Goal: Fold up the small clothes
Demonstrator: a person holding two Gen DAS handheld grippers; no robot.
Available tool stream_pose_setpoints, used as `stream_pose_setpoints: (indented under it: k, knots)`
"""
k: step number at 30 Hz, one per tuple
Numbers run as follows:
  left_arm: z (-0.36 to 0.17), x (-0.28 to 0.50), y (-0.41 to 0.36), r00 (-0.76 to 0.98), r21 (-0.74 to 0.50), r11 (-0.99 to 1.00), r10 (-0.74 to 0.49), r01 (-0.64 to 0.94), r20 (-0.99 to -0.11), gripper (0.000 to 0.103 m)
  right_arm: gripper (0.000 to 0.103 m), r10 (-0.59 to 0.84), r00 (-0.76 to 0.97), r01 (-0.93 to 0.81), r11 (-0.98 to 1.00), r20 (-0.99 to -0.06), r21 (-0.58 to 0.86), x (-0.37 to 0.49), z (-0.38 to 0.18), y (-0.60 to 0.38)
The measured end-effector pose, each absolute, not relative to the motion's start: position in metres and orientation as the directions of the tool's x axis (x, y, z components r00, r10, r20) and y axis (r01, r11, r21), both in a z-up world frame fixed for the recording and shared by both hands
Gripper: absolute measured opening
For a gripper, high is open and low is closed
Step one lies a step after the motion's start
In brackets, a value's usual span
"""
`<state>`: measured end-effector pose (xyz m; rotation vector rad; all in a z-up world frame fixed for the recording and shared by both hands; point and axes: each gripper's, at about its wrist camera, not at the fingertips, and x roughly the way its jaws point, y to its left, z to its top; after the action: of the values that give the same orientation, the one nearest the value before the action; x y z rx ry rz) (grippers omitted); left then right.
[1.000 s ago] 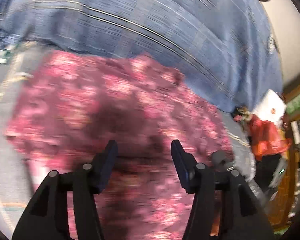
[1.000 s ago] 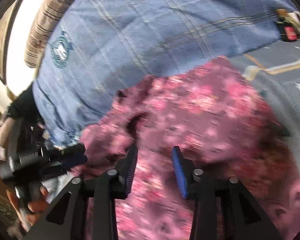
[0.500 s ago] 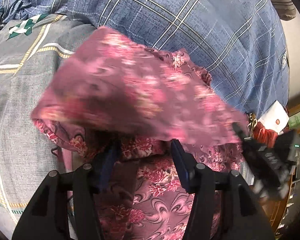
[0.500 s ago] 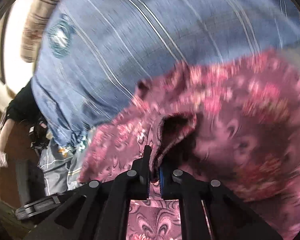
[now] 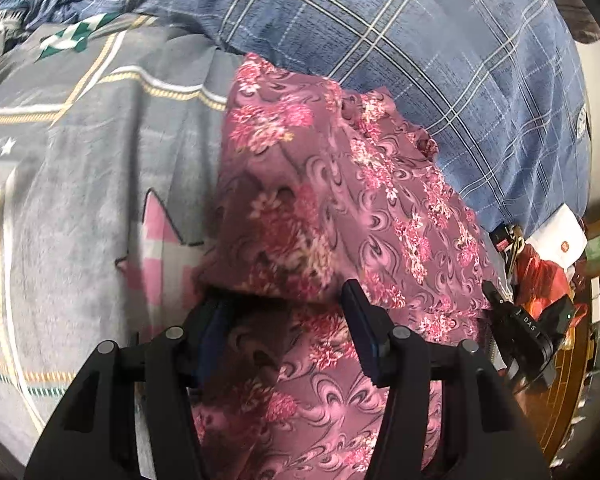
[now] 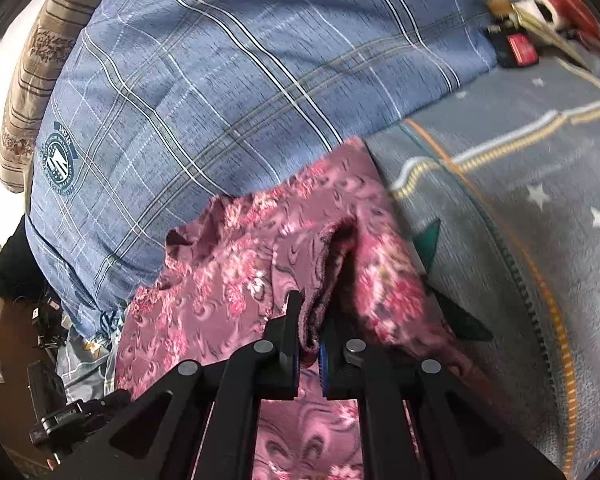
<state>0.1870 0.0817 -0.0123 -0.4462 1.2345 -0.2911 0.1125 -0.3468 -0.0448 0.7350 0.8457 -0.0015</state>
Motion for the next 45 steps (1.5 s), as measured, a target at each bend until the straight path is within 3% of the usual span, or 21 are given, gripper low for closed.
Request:
stream_pose_setpoints:
  k: [4, 7, 10, 14, 19, 22, 29, 34, 36, 38, 40, 45]
  knots:
    - [-0.017, 0.189, 0.080, 0.285, -0.460, 0.888, -0.434, -0.027, -0.855, 0.054, 0.006, 0.274, 0.715, 0.249, 0.760, -0.643, 0.601, 0.109, -0.038, -0.344]
    - [-0.017, 0.190, 0.072, 0.274, -0.436, 0.900, -0.422, 0.013, -0.864, 0.054, 0.007, 0.231, 0.631, 0.304, 0.804, -0.741, 0.510, 0.115, -0.047, -0.339]
    - [-0.008, 0.180, 0.061, 0.275, -0.371, 0.919, -0.393, 0.131, -0.877, 0.054, 0.013, 0.188, 0.594, 0.341, 0.822, -0.782, 0.456, 0.100, -0.035, -0.328]
    - [0.015, 0.164, 0.038, 0.279, -0.310, 0.900, -0.396, 0.306, -0.875, 0.054, 0.014, 0.189, 0.600, 0.323, 0.832, -0.777, 0.451, 0.045, 0.008, -0.313]
    - [0.033, 0.150, -0.010, 0.340, -0.248, 0.854, -0.426, 0.458, -0.839, 0.055, 0.028, 0.120, 0.615, 0.369, 0.829, -0.779, 0.420, -0.032, 0.042, -0.303]
    - [0.020, 0.143, -0.028, 0.269, -0.282, 0.832, -0.444, 0.479, -0.855, 0.055, 0.028, 0.118, 0.608, 0.401, 0.807, -0.785, 0.433, -0.052, 0.038, -0.300]
    - [0.006, 0.107, -0.062, 0.223, -0.207, 0.827, -0.367, 0.523, -0.903, 0.055, 0.028, 0.125, 0.582, 0.464, 0.761, -0.803, 0.454, -0.088, 0.020, -0.309]
    - [0.014, 0.080, -0.083, 0.246, -0.161, 0.806, -0.354, 0.570, -0.902, 0.055, 0.028, 0.101, 0.616, 0.472, 0.747, -0.782, 0.468, -0.103, 0.038, -0.310]
    - [0.016, 0.070, -0.086, 0.268, -0.143, 0.805, -0.351, 0.576, -0.897, 0.063, 0.029, 0.088, 0.620, 0.462, 0.763, -0.780, 0.453, -0.106, 0.047, -0.304]
    - [0.014, 0.064, -0.088, 0.286, -0.104, 0.814, -0.316, 0.571, -0.905, 0.064, 0.031, 0.074, 0.606, 0.458, 0.782, -0.792, 0.423, -0.110, 0.052, -0.297]
    - [0.009, 0.058, -0.088, 0.286, -0.090, 0.812, -0.304, 0.577, -0.909, 0.065, 0.040, 0.063, 0.595, 0.459, 0.792, -0.802, 0.403, -0.113, 0.052, -0.292]
    - [-0.003, 0.043, -0.071, 0.305, -0.023, 0.811, -0.245, 0.584, -0.920, 0.065, 0.041, 0.057, 0.517, 0.470, 0.815, -0.854, 0.339, -0.111, 0.028, -0.282]
